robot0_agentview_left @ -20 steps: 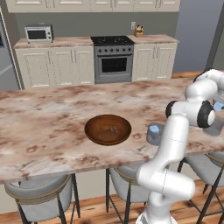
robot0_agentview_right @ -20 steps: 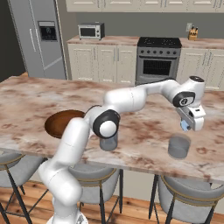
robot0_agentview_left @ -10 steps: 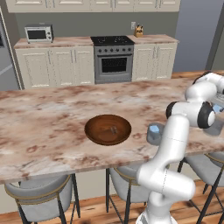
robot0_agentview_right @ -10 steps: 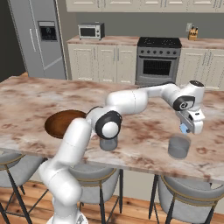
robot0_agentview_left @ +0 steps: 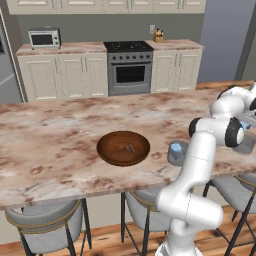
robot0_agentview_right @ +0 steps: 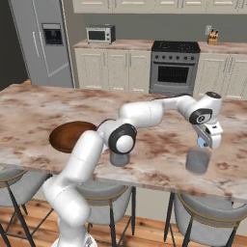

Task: There are four ice cubes in the ice bowl. Place two ice cubes in each glass of water.

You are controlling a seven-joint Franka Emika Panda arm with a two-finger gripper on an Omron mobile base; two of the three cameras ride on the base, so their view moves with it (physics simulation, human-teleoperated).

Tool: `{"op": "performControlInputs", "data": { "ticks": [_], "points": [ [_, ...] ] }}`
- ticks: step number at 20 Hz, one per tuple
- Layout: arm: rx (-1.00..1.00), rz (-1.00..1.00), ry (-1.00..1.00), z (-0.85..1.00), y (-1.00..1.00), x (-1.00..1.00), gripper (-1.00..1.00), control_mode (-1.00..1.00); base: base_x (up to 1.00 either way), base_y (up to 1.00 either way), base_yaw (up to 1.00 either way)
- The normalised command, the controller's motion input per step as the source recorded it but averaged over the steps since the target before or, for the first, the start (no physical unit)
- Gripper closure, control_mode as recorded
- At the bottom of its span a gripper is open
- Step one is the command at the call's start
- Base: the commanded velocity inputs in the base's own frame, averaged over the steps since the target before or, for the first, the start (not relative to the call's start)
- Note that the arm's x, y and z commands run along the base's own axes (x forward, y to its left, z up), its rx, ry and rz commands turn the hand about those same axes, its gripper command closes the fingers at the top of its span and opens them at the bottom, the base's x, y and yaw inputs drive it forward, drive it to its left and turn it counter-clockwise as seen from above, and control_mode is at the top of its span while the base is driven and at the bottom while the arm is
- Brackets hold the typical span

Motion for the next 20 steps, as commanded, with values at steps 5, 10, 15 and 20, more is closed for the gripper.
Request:
{"op": "performControlInputs", "data": {
  "ticks": [5,10,15,20],
  "points": [
    [0.00,0.00,0.00,-0.21,0.00,0.04,1.00,-1.00,0.00,0.00,0.00],
    [0.00,0.01,0.00,-0.02,0.00,-0.01,1.00,-1.00,0.00,0.00,0.00],
    [0.00,0.00,-0.04,0.04,0.00,-0.21,1.00,-1.00,0.00,0.00,0.00],
    [0.00,0.00,-0.03,0.00,0.05,-0.33,1.00,-1.00,0.00,0.00,0.00]
  ]
}}
